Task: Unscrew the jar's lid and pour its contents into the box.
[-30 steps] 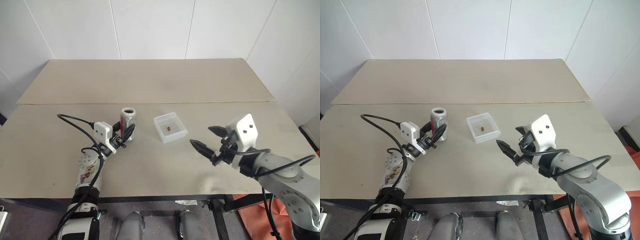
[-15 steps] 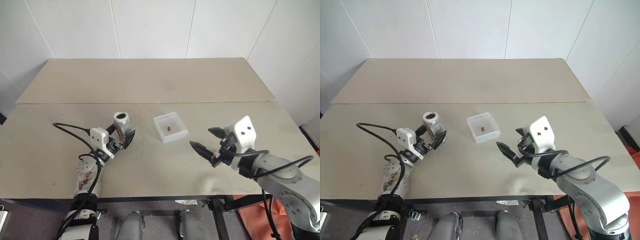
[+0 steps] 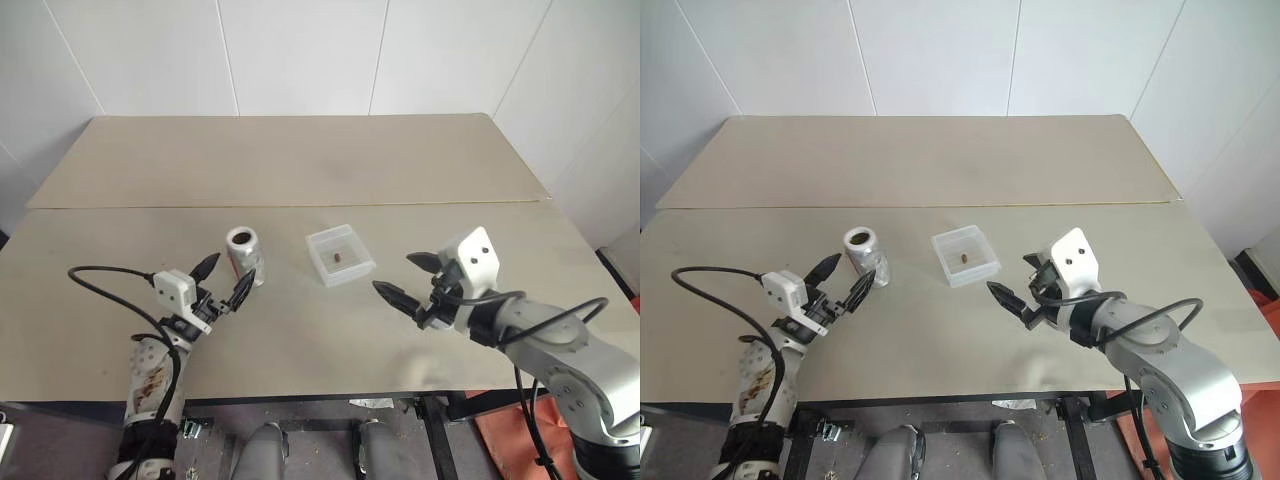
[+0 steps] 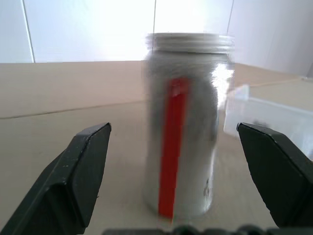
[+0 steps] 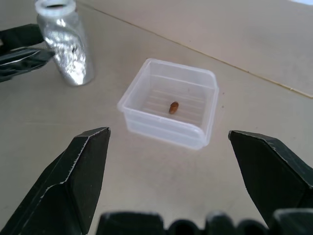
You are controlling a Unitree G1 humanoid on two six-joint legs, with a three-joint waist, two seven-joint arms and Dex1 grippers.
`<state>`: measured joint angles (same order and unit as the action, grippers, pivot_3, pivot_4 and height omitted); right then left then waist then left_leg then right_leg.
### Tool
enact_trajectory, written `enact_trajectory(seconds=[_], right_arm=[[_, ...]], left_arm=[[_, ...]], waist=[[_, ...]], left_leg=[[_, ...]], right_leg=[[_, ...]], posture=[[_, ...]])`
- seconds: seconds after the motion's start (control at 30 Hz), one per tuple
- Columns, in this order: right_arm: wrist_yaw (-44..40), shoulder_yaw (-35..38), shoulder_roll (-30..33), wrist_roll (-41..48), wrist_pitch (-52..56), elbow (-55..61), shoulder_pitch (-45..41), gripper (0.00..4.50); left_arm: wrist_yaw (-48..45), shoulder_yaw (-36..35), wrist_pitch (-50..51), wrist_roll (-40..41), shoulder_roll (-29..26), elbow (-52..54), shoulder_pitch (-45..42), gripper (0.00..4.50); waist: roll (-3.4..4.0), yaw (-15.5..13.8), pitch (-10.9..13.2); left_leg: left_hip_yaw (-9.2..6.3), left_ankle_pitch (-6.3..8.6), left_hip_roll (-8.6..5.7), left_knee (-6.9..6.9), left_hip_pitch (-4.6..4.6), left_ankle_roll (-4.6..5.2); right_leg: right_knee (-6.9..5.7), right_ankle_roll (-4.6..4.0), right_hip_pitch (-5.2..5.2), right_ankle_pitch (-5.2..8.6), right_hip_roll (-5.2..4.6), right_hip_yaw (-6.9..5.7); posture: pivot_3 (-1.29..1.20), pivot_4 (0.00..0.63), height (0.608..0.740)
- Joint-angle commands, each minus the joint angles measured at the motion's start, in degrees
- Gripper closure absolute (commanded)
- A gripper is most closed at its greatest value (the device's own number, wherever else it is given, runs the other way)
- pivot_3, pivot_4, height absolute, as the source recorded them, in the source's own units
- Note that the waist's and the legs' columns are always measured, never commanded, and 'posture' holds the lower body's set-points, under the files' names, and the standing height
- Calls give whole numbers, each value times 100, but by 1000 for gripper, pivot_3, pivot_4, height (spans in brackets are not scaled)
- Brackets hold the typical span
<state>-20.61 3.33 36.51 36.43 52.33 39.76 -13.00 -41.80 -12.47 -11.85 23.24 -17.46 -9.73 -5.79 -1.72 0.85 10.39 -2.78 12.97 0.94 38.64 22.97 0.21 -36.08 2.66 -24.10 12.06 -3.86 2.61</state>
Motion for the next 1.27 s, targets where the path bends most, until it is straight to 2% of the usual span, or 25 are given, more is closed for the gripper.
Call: enact_trajectory(seconds=[0.03,0.23,0.33,0.43,0.53,0.6,0.77,0.87,1.03,1.17,1.27], right_arm=[[-174,-35,-26,-133,-300,-108,-165,0],[-405,-209,-49,-264,-410,-312,-343,0],[-727,-65,99,-166,-473,-365,-331,0],[-1378,692,536,262,-447,-560,-259,0],[-2078,1468,1157,419,-573,-587,158,0],[-2613,1946,1585,336,-796,-910,467,0],[-2725,2430,2018,-171,-1015,-1132,1157,0],[-2701,3103,2060,-15,-650,-727,1598,0],[-3020,3988,2073,-24,-539,-509,2423,0],[-2842,3965,2062,108,-501,-460,2268,0],[-2761,3727,1995,167,-635,-531,2014,0]], left_arm=[[-107,-61,74,200,-122,517,205,5],[-6,-347,263,447,-299,1075,702,5],[-346,-667,619,938,-713,1625,1251,5],[-745,-915,1269,1668,-1262,2129,1403,5],[-1366,-1006,1833,2142,-1899,2119,1100,5],[-1467,-837,2244,2337,-2120,2222,785,5],[-1690,-336,2326,2053,-1907,1641,-118,5],[-1588,-377,2433,2066,-1821,1678,-147,5],[-1323,-444,2399,1997,-1581,1934,122,5],[-1237,-534,2465,2063,-1460,2282,474,5],[-1262,-601,2380,1987,-1478,2334,577,5]], waist=[[0,-1,0],[1,-5,1],[1,35,1],[5,-10,6],[11,-157,11],[11,-168,10],[12,-118,9],[11,-7,9],[11,-5,9],[7,10,11],[7,5,12]], left_leg=[[0,0,0,-2,0,0],[0,0,2,-4,3,0],[4,0,6,-17,3,-1],[4,0,9,-36,1,0],[2,0,6,-36,5,0],[7,0,7,-36,7,-1],[36,0,4,-36,2,-1],[49,0,8,-43,1,0],[44,0,10,-70,-3,0],[59,0,5,-70,-9,-1],[65,0,4,-70,-16,-1]], right_leg=[[0,0,-1,0,0,0],[4,-16,-4,9,0,-2],[6,-16,-12,9,1,0],[7,-33,-19,20,2,-2],[12,-46,-13,30,-9,-20],[16,-45,-11,33,-14,-27],[23,-41,-6,32,-23,-18],[21,-4,-13,14,-20,-4],[23,3,-15,28,-13,0],[26,7,-9,28,-25,8],[23,-23,-8,41,-30,9]], posture=[[0,150,740],[0,150,740],[0,150,740],[0,150,740],[0,150,740],[0,150,740],[0,150,740],[0,150,740],[0,150,740],[0,150,740],[0,150,740]])
